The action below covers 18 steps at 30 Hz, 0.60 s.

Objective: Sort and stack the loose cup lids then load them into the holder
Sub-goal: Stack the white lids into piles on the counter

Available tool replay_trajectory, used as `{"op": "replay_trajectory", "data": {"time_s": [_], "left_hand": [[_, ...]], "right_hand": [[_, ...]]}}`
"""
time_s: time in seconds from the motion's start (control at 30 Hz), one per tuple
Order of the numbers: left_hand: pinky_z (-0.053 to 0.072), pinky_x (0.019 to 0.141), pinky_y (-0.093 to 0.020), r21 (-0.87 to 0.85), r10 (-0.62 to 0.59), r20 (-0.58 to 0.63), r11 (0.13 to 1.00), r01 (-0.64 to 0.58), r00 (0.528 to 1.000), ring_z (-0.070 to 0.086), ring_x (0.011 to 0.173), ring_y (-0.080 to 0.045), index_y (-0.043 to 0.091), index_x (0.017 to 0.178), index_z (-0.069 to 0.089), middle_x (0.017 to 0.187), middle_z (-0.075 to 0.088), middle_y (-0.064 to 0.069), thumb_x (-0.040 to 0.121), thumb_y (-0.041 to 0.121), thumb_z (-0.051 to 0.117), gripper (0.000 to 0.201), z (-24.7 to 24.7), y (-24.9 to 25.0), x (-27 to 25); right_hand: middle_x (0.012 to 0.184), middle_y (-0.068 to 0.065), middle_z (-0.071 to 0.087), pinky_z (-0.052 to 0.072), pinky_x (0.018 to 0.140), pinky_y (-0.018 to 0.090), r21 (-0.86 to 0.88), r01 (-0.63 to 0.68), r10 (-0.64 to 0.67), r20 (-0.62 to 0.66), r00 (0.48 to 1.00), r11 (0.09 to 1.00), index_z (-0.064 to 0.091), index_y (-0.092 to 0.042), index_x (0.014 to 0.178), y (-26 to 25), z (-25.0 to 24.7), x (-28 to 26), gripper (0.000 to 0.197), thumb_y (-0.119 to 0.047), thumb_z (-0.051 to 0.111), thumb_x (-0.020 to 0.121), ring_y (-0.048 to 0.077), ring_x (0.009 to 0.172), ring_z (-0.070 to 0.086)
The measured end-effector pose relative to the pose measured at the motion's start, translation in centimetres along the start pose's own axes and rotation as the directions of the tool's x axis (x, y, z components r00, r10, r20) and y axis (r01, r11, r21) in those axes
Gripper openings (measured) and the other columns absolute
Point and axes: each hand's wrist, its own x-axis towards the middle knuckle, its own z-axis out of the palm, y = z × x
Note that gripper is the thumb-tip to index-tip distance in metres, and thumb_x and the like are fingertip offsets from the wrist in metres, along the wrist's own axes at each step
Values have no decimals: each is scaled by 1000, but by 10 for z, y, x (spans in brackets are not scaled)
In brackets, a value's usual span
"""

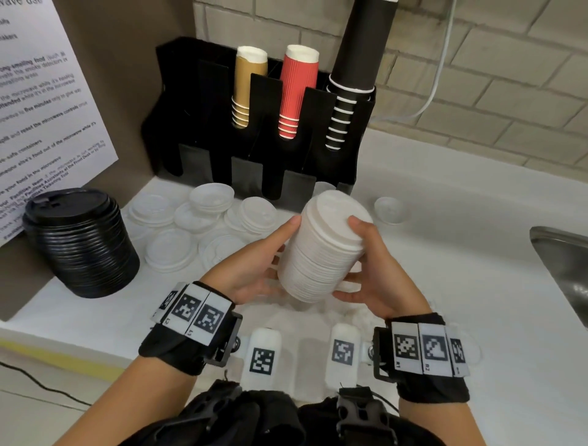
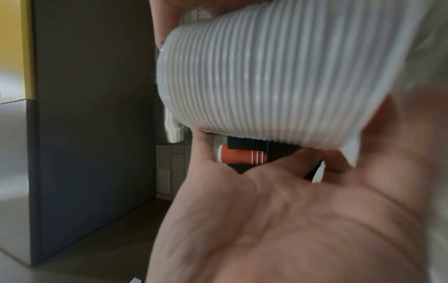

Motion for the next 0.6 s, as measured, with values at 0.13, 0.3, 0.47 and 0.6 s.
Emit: {"op": "replay_trajectory", "data": {"time_s": [0.13,0.3,0.47,0.6], "left_hand": [[55,84,-27,-49,250,129,968,-246,960,66,109,-13,25,124,62,118,69,4,53,62,84,84,-4,-1,-5],[51,96,-32,120,534,-71,843,-524,843,54,122,-7,36,135,40,132,56,10,47,31,90,101,-2,-6,-2],[50,99,-48,51,558,-213,826,-561,802,56,123,-17,24,134,45,131,60,0,47,27,90,97,-19,3,-3],[51,98,-49,-1,558,-266,815,-579,786,59,121,-20,17,134,47,129,62,-5,45,23,88,98,-45,21,-9]], "right_hand": [[117,-7,64,52,78,41,-49,97,-94,54,994,994,58,-46,111,-23,-8,-1,63,-78,55,57,24,104,65],[119,-10,63,51,79,38,-253,220,-180,171,969,942,49,-48,126,-46,13,5,76,-84,47,60,15,101,64],[114,-15,65,50,85,44,-386,274,-172,279,945,881,52,-58,117,-75,39,15,73,-93,36,55,15,104,63],[111,-5,67,50,78,44,-289,301,-227,264,937,909,59,-58,100,-100,47,32,65,-94,22,59,21,102,65]]}}
